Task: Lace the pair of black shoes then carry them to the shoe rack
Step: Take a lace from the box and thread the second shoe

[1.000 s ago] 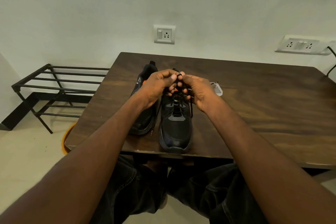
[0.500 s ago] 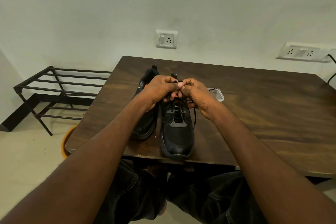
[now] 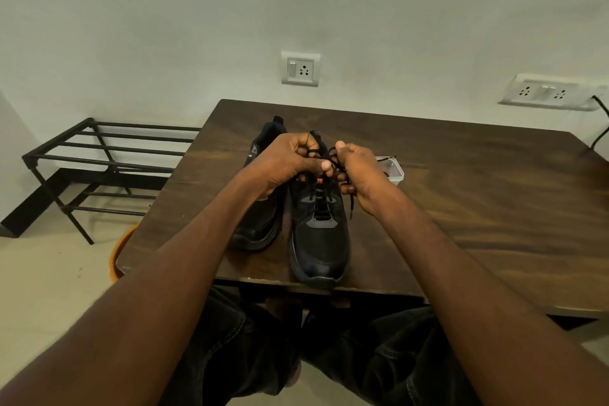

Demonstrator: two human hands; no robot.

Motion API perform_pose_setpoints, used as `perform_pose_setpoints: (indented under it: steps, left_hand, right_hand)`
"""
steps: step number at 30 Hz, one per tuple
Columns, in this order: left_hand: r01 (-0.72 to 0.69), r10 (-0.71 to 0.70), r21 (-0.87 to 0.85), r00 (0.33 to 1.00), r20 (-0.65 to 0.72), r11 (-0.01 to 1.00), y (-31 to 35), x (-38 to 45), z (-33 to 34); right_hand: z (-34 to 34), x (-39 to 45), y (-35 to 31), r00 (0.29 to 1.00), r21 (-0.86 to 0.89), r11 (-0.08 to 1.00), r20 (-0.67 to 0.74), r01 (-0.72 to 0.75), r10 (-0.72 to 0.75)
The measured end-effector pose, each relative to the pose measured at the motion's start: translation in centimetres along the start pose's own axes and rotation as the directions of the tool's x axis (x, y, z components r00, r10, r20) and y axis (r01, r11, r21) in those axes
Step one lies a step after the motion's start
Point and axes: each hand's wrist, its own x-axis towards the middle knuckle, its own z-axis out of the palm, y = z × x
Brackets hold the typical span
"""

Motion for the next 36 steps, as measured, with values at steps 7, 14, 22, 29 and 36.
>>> perform_pose_setpoints:
  steps: [7, 14, 22, 29, 36]
  left_hand:
    - [-0.328, 0.449, 0.677, 0.894, -0.003, 0.659, -0.2, -0.2, 0.9]
    - [-0.395, 0.479, 0.667, 0.875, 0.065, 0.631, 0.3, -0.1, 1.0]
    - [0.490, -0.530, -0.302, 0.846, -0.062, 0.818, 1.7, 1.0, -0.5]
    - [0.467, -0.506, -0.310, 0.860, -0.058, 0.828, 1.5, 0.3, -0.3]
    - [0.408, -0.472, -0.267, 0.843, -0.258, 0.873, 0.8, -0.4, 0.9]
  right_hand:
    - [0.8, 0.1, 0.2, 0.999, -0.005, 1.000, -0.033, -0.010, 0.010]
    - [-0.2, 0.6, 0.3, 0.998, -0.072, 0.997, 0.056, 0.002, 0.002]
    - [-1.9, 0.1, 0.5, 0.947, 0.069, 0.996, 0.310, 0.064, -0.083]
    - [-1.4, -0.9, 1.0, 0.945, -0.160, 0.932, 0.037, 0.326, -0.324]
    - [-3.7, -2.0, 2.2, 0.948, -0.001, 0.999, -0.318, -0.033, 0.031]
